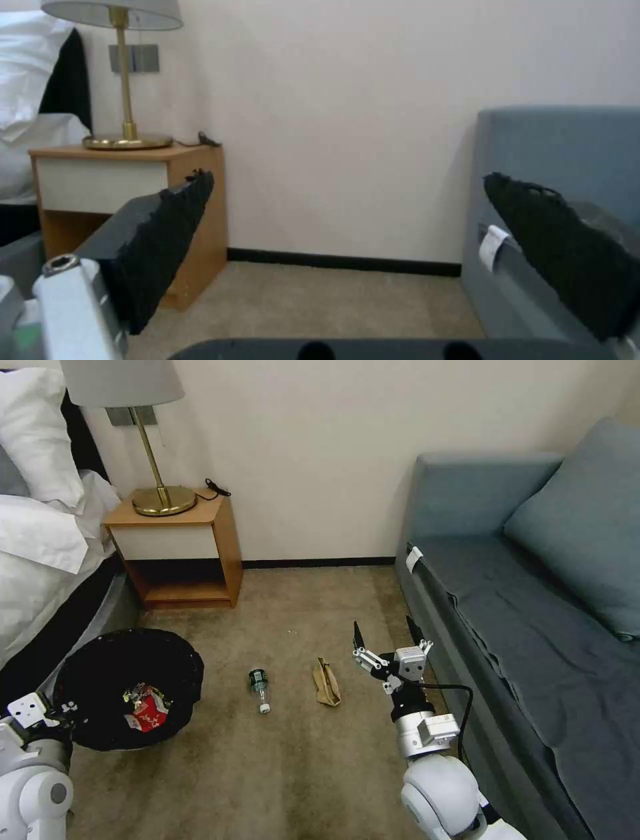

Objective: Pick up the trash bin, then pick up the garbage on the floor and place it into the trash bin.

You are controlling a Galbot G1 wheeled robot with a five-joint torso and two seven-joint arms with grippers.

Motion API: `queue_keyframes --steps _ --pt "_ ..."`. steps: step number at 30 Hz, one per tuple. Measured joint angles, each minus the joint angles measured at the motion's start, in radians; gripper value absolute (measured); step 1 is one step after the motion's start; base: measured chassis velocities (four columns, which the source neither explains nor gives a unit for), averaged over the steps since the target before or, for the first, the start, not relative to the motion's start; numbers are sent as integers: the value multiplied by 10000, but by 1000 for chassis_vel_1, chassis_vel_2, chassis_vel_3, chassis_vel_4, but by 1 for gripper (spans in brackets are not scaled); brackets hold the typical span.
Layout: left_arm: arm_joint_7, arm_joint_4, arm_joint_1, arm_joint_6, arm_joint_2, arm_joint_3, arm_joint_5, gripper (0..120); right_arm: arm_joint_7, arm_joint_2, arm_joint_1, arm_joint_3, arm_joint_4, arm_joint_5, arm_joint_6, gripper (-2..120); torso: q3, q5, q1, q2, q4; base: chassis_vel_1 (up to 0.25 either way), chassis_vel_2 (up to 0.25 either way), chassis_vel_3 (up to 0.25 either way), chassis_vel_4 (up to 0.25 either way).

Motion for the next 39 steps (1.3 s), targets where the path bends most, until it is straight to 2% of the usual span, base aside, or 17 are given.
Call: queue_keyframes --steps 31,36,39 --pt "-9 -68 35 -2 2 -60 -39 2 -92 -182 324 -155 -210 75 -58 100 0 0 1 0 0 -91 94 83 -91" --pt "-9 -47 -11 -6 15 -34 -38 2 -224 -467 1080 -384 -598 439 -283 100 1 0 2 0 -1 -45 50 54 -70" --pt "-3 -36 -17 -5 8 4 -35 2 -110 -831 2121 -855 -1058 1370 -1039 100 0 -1 1 0 0 0 0 0 0"
